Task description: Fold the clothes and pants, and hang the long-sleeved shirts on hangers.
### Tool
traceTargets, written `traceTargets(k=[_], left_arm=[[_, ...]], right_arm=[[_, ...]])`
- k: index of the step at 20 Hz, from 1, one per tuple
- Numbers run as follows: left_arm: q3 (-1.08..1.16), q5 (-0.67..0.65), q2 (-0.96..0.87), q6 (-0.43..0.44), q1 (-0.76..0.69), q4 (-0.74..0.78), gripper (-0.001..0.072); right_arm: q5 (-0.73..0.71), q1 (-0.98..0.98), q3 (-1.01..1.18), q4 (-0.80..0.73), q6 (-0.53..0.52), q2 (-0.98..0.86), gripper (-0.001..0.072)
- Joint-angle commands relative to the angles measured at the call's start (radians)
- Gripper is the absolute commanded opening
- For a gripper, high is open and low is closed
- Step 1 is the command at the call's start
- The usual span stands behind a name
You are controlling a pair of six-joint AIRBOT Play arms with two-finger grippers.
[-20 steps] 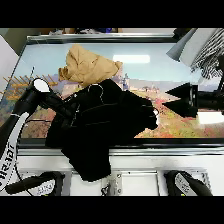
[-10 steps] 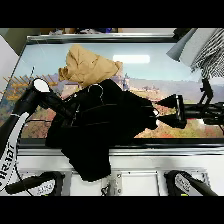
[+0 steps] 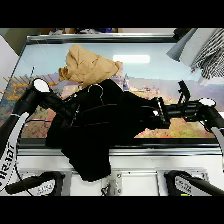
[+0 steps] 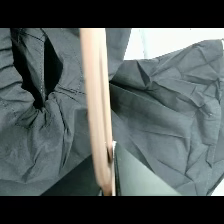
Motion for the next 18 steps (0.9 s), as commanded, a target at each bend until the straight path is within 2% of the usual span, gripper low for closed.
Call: traceTargets(k=[1, 18], left_arm=[[0.0, 0.0, 0.0, 0.0, 0.001, 0.001, 0.0017], [0.0, -0.01, 0.0, 0.0, 0.001, 0.002, 0.0017]], right_arm=[[-0.05, 0.05, 0.0, 0.024, -0.007, -0.014, 0.0712], [-0.069, 0.064, 0.0, 0.058, -0.003, -0.014, 0.0712]])
